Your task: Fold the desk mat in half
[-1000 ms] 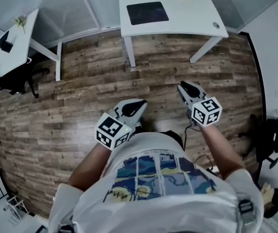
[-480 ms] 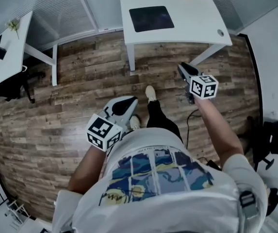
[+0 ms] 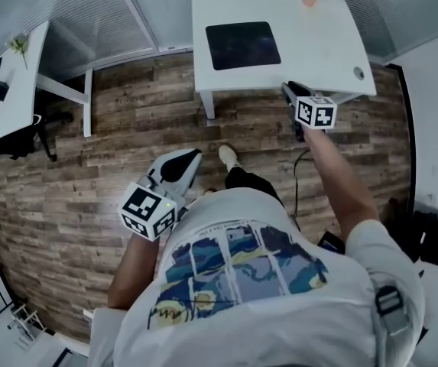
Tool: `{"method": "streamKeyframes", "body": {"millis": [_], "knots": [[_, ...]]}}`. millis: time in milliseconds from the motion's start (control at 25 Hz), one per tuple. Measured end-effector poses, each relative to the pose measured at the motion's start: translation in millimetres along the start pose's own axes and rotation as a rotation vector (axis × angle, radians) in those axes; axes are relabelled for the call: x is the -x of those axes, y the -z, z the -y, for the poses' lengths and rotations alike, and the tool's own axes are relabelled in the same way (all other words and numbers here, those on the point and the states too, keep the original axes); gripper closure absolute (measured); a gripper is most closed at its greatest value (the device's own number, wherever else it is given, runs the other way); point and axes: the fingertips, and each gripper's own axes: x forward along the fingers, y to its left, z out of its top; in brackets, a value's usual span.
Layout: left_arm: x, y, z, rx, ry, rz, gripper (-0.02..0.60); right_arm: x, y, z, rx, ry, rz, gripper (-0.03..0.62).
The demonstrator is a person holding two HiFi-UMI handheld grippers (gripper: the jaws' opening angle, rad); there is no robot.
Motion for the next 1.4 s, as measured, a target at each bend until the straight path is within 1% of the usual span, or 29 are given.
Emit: {"method": "streamKeyframes", "body": {"millis": [200, 400, 560, 680, 800, 880, 1080, 1280, 1400], "knots": [[-34, -21, -24, 0.024, -0.032, -0.004, 0.578, -57, -10, 35, -0.016, -0.009, -0.049, 0.488], [-57, -29, -44, 0.055, -0.07, -0.03, 0.578, -108, -7, 71, -0.046, 0.018, -0.111, 0.474], [-65, -34, -55, 0.075, -0.104, -0.046, 0.578, -132, -6, 84, -0.033, 0.036, -0.146, 0.459], [-69, -38, -64, 0.08, -0.124, -0.042, 0.578, -146, -5, 91, -0.048, 0.057, -0.166, 0.453], [-75, -39, -70, 0.086, -0.133, -0.041, 0.578, -155, -2, 99, -0.042, 0.085, -0.194, 0.451], [-78, -40, -74, 0.094, -0.137, -0.041, 0.578, -156, -2, 101, -0.033, 0.112, -0.21, 0.479], [-84, -43, -86, 0.109, -0.151, -0.038, 0.578, -162, 2, 99, -0.013, 0.16, -0.22, 0.486], [-87, -46, -86, 0.104, -0.153, -0.035, 0.578, -163, 3, 100, -0.013, 0.165, -0.222, 0.502], [-86, -46, -88, 0.103, -0.157, -0.032, 0.578, -161, 0, 96, -0.029, 0.156, -0.217, 0.526]]}}
